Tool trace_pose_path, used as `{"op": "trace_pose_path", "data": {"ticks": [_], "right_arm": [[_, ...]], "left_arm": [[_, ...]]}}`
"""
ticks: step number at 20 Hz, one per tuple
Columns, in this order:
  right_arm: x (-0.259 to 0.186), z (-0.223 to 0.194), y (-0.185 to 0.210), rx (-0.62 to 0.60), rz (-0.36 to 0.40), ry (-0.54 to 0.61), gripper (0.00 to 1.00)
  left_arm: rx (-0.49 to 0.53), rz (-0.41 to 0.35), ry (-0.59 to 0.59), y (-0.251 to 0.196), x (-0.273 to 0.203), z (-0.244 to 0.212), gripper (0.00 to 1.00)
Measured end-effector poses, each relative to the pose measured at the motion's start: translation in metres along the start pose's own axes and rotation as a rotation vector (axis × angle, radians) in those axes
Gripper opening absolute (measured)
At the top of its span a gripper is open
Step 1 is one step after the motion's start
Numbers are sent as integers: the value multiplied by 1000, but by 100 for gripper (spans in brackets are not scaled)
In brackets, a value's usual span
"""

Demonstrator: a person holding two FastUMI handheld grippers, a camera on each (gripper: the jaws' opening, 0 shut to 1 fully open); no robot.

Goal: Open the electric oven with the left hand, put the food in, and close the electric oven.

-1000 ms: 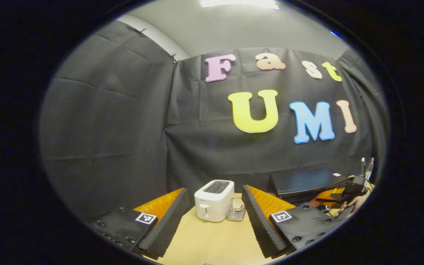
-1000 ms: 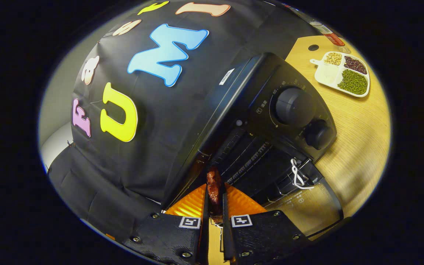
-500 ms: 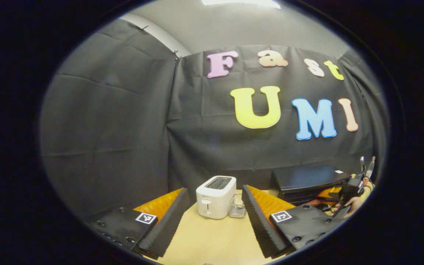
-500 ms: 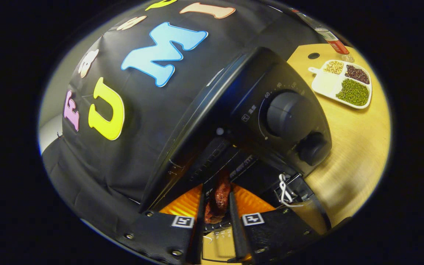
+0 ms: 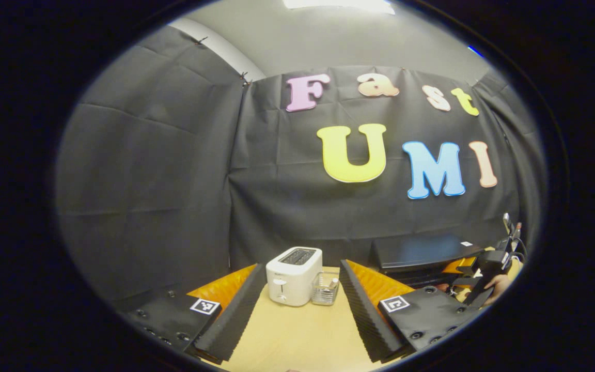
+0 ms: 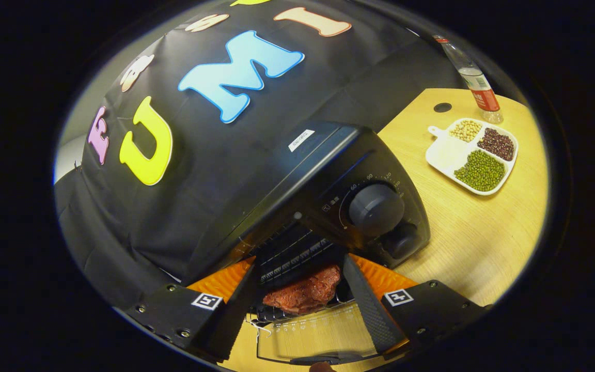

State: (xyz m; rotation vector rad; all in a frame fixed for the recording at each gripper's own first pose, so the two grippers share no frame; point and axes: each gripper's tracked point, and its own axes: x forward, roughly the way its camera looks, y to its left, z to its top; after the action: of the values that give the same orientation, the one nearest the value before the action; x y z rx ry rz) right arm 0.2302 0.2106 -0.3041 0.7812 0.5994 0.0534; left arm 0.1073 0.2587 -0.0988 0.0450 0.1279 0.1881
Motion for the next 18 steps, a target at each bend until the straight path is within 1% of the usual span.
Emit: {"op": "trace_pose_path", "data": {"ticks": [1, 3, 5, 6, 8, 11, 12, 13, 16, 18], "right_arm": [[-8, 3, -1, -31, -1, -4, 98], [-28, 8, 5, -96, 19, -12, 98], [-52, 15, 9, -165, 42, -27, 98], [-65, 19, 11, -200, 54, -36, 98], [-89, 31, 9, -278, 64, -62, 98], [-126, 47, 4, -376, 70, -99, 98], [-138, 52, 3, -401, 71, -113, 98], [-150, 58, 3, -423, 73, -129, 98], [-184, 73, 2, -472, 69, -181, 98], [-203, 83, 1, -495, 64, -214, 98]], "left_arm": [[0, -11, -2, -5, -5, 3, 97], [4, -32, -7, -25, -15, 1, 97], [2, -56, -9, -47, -14, 3, 94], [0, -68, -8, -56, -15, 2, 97], [-5, -95, -4, -74, -19, 2, 94], [-2, -147, 10, -107, -28, -5, 94], [3, -173, 21, -119, -29, -9, 100], [6, -197, 34, -131, -30, -15, 100], [-7, -254, 74, -162, -31, -28, 94], [-7, -287, 104, -180, -32, -39, 94]]}}
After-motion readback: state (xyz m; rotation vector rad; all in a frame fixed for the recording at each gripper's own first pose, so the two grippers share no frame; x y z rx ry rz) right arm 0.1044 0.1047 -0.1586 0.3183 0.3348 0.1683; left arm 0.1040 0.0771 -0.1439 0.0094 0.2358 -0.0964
